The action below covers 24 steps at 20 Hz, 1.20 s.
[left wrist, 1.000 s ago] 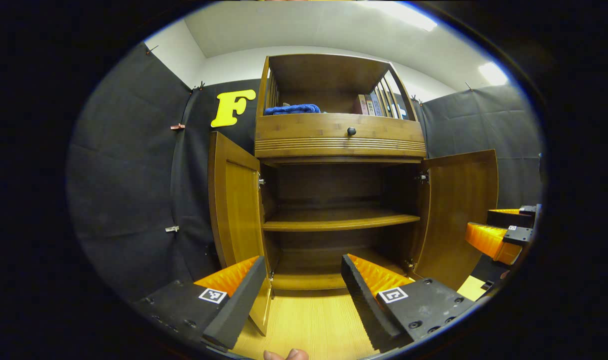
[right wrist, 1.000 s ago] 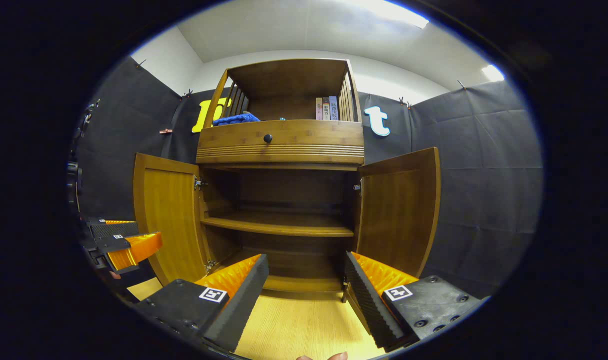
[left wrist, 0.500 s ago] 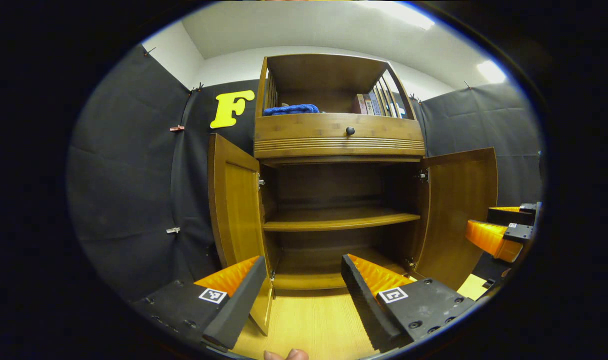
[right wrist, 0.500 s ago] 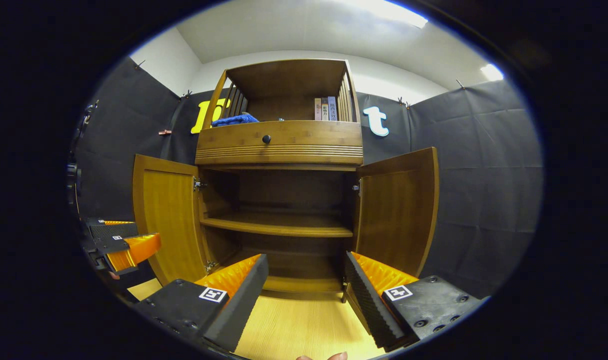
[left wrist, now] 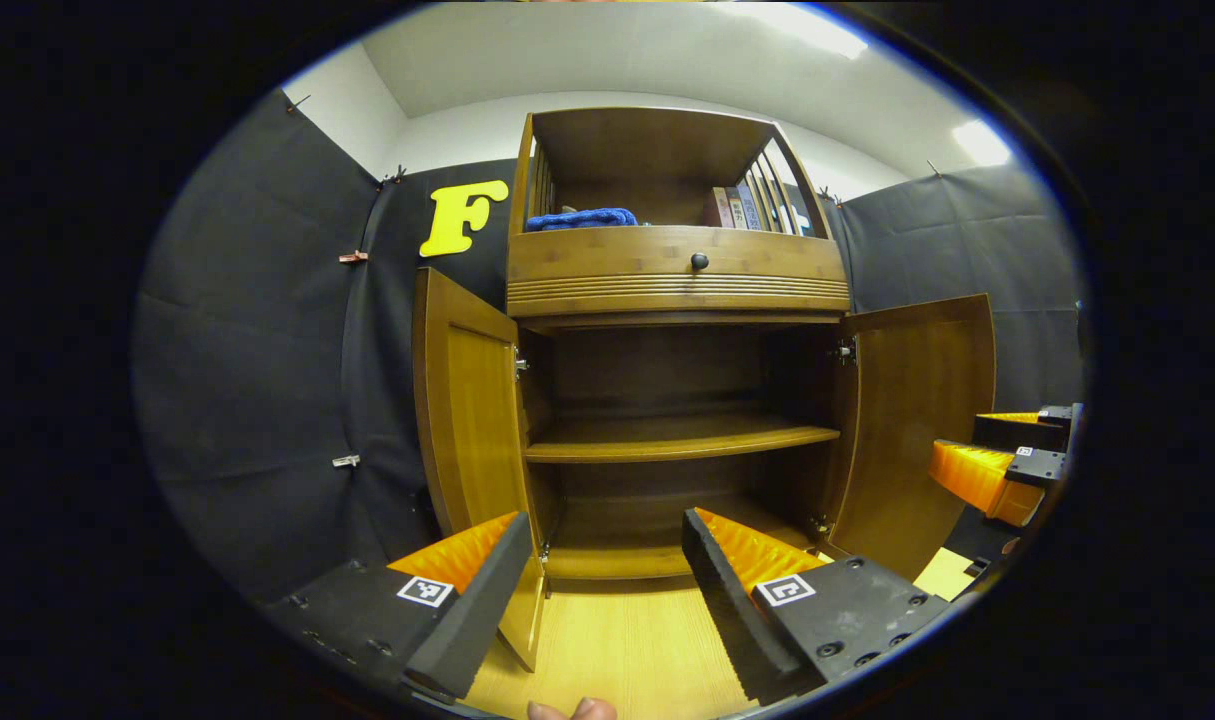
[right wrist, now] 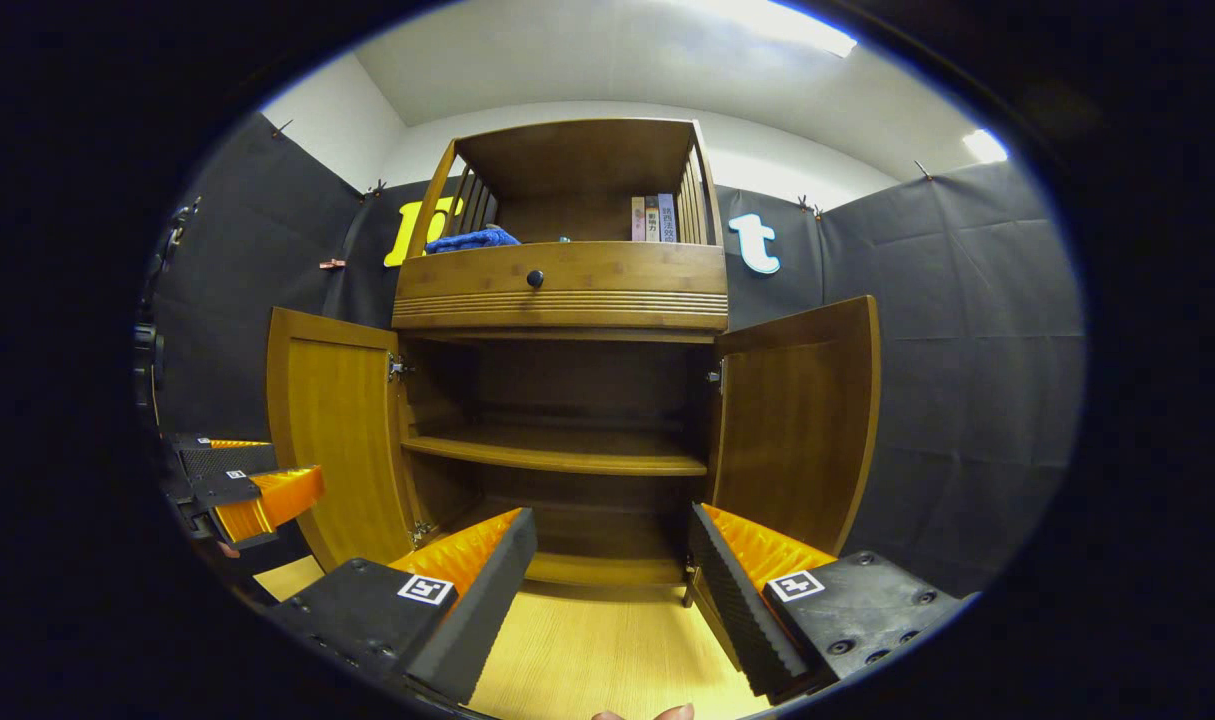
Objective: Open the right door of the double-door shoe cabinet with the right hand, and open the left door with the left hand.
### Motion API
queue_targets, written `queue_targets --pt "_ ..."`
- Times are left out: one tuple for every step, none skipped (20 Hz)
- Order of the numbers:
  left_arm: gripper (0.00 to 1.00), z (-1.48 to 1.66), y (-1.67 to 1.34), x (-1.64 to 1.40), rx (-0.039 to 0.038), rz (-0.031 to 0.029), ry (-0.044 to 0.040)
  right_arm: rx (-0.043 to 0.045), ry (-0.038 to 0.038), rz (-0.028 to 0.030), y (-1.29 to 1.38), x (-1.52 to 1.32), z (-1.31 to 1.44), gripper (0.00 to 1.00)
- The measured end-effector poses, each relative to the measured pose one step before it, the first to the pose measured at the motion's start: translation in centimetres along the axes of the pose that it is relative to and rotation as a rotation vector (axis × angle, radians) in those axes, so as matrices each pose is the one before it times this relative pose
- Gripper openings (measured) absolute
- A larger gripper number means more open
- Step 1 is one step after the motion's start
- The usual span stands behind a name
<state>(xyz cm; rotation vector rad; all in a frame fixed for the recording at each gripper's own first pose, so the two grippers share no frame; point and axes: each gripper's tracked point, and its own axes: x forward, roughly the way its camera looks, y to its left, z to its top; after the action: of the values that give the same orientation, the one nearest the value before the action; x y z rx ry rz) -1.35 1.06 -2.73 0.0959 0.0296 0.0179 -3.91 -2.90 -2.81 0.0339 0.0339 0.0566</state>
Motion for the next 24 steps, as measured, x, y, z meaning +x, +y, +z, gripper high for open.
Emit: queue_targets --pt "0.92 0.048 -0.051 0.053 0.00075 0.00016 -0.00013 0.0004 0.00005 -0.00054 -0.064 0.044 0.06 0.98" --pt "0.93 0.029 0.025 -0.026 0.00043 -0.0001 0.00115 0.00037 -0.00064 -0.00032 -0.035 0.025 -0.03 0.96" --pt "0.95 -0.08 -0.034 0.074 -0.00035 0.00026 0.00006 0.0008 -0.00085 -0.00041 -0.023 0.058 0.053 0.96" --pt "0.95 0.018 -0.004 0.079 -0.0001 -0.00013 0.00003 0.00078 -0.00053 0.00048 -0.078 0.014 -0.022 0.96" --pt "0.95 -0.049 -0.011 0.025 0.00017 0.00014 -0.00033 0.0001 0.00109 0.00048 -0.01 0.028 -0.052 0.96" --pt "0.94 0.037 -0.012 -0.013 0.00104 0.00004 -0.00034 0.00026 0.00006 0.00053 0.056 -0.016 -0.062 0.96" --pt "0.95 0.021 -0.018 -0.01 0.00033 -0.00052 0.00066 -0.00008 0.00178 0.00157 0.098 0.051 -0.028 0.96" --pt "0.95 -0.109 -0.101 0.012 0.00023 -0.00039 0.00113 -0.00043 -0.00006 0.00068 -0.016 -0.101 0.007 0.98" --pt "0.94 0.006 -0.018 0.033 0.00038 0.00075 0.00003 -0.00091 0.0001 -0.00002 -0.038 0.058 0.046 0.98" --pt "0.95 0.036 -0.01 0.014 0.00023 -0.00055 0.0005 0.00018 -0.00097 0.00029 0.036 0.102 0.009 0.96" --pt "0.95 0.01 -0.05 0.069 0.00011 -0.00071 -0.00029 -0.00005 0.00051 -0.00092 -0.039 0.047 -0.03 0.96" --pt "0.94 -0.025 0.047 0.032 0.00049 -0.00075 0.00057 0.00103 -0.00039 0.00041 -0.047 -0.077 -0.009 0.96" --pt "0.95 0.112 -0.029 -0.047 0.00066 0.00014 0.00075 0.00065 0.00037 -0.00093 -0.057 0.007 -0.001 0.96" --pt "0.95 -0.122 -0.006 0.071 0.00019 0.00074 0.00068 0.00011 0.00006 0.00025 0.066 0.111 0.014 0.96" --pt "0.95 0.065 0.049 0.02 -0.00066 -0.00052 0.00015 -0.00135 -0.00031 -0.00049 -0.058 0.032 0.045 0.96" --pt "0.94 -0.119 -0.007 0.064 -0.00102 -0.00003 -0.00016 -0.001 -0.00065 0.00049 0.039 0.05 -0.025 0.98" --pt "0.94 0.107 -0.062 0.011 -0.00072 0.00028 -0.00142 -0.00028 -0.0005 0.00035 -0.051 0.061 0.018 0.98" --pt "0.94 -0.069 -0.038 0.071 -0.00007 -0.00041 0.00087 0.00002 0.00019 0.00106 0.029 -0.015 -0.031 0.98" --pt "0.94 0.045 -0.004 0.041 0.00009 0.00064 0.00012 -0.00078 0.00077 -0.00008 0.016 0.029 -0.012 0.98" --pt "0.93 -0.052 0.014 0.032 0.00011 -0.00062 0.00027 -0.0004 0.00015 0.00048 0.035 0.049 -0.023 0.98" --pt "0.94 0.044 0.002 0.02 0.00072 0.00032 -0.00041 -0.00028 0.00085 0.00067 0.012 0.039 -0.013 0.98" --pt "0.94 -0.065 -0.028 0.075 0.0005 -0.00053 0.00156 0.00019 0.00056 0.001 -0.033 0.016 -0.007 0.98" --pt "0.94 0.091 -0.005 0.051 0.00041 -0.0008 0.00111 -0.00008 -0.00004 0.00033 0.039 0.084 0.042 0.98" --pt "0.95 -0.024 0.022 0.047 0.00011 -0.00076 0.00113 -0.0005 -0.00023 -0.00022 -0.003 0.044 -0.004 0.98"
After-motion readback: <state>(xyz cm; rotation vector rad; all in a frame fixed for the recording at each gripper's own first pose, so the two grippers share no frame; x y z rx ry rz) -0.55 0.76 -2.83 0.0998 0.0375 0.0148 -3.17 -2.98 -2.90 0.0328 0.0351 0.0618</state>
